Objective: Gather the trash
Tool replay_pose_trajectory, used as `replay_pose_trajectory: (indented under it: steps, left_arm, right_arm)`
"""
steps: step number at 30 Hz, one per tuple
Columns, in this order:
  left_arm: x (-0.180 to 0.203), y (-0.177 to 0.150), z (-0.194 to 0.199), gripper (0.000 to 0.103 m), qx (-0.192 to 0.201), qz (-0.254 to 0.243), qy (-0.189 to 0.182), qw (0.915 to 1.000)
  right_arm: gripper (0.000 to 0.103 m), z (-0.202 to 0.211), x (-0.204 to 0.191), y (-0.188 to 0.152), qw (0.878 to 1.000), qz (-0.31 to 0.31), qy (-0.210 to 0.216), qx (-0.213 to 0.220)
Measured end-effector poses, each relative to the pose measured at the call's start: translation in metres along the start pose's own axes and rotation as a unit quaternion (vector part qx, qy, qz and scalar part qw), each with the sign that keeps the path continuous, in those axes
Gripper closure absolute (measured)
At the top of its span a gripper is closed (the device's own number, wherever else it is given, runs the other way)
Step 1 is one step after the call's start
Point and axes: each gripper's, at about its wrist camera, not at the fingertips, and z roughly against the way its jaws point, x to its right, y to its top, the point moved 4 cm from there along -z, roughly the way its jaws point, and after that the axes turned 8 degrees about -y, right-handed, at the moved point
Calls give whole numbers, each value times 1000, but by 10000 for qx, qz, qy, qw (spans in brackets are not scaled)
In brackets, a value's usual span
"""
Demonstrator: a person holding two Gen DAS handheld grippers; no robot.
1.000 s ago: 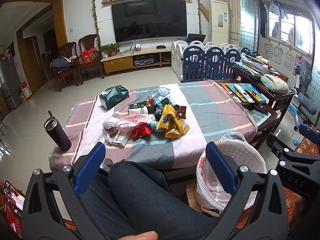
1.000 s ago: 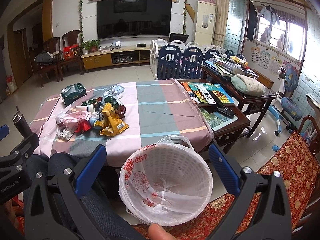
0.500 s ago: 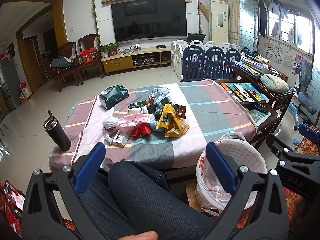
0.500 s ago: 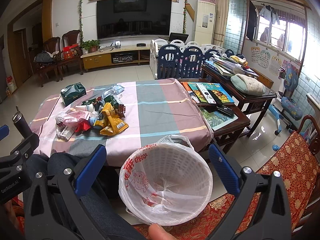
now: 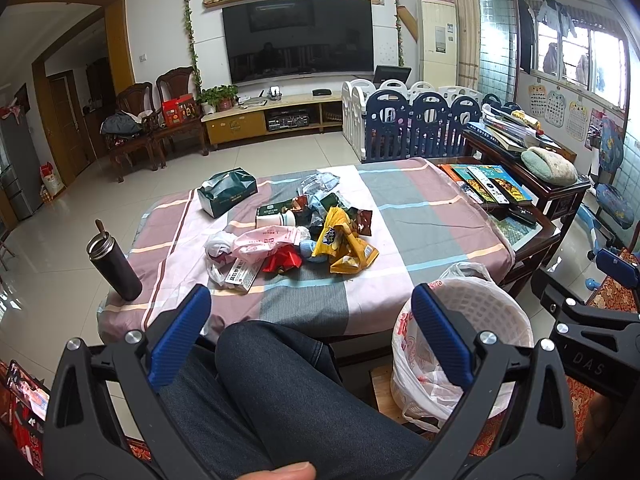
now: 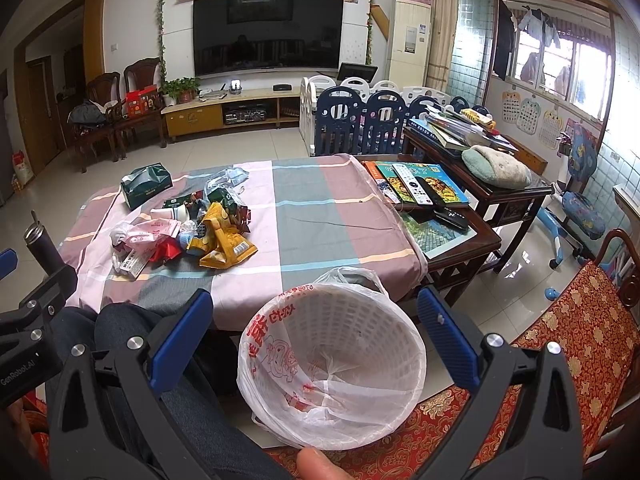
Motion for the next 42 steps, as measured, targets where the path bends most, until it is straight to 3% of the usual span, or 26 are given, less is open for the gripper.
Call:
replay_pose_trajectory:
  steps: [33, 35, 38, 41, 42]
  left_arm:
    - [-12, -4, -5, 3, -43, 102, 106, 9999]
    - [-24, -3, -7, 3, 39, 199, 249, 9995]
    - [-63, 3, -13, 3, 120, 498, 773, 9957]
    - [-105, 1, -20, 3, 70, 888, 1152, 9893]
    - [-119, 0, -23, 3, 43, 1032, 1196, 9874]
  right_arm:
    - [3, -5, -3, -7, 10000, 29, -5, -33]
    - [3, -9, -5, -6, 9994, 313, -146, 89]
    - [3, -28, -3, 1, 9960, 692, -546, 127]
    - [5, -59, 2, -2, 9987, 268, -32, -425]
    - [11, -67, 0, -3, 9984, 221, -40, -526]
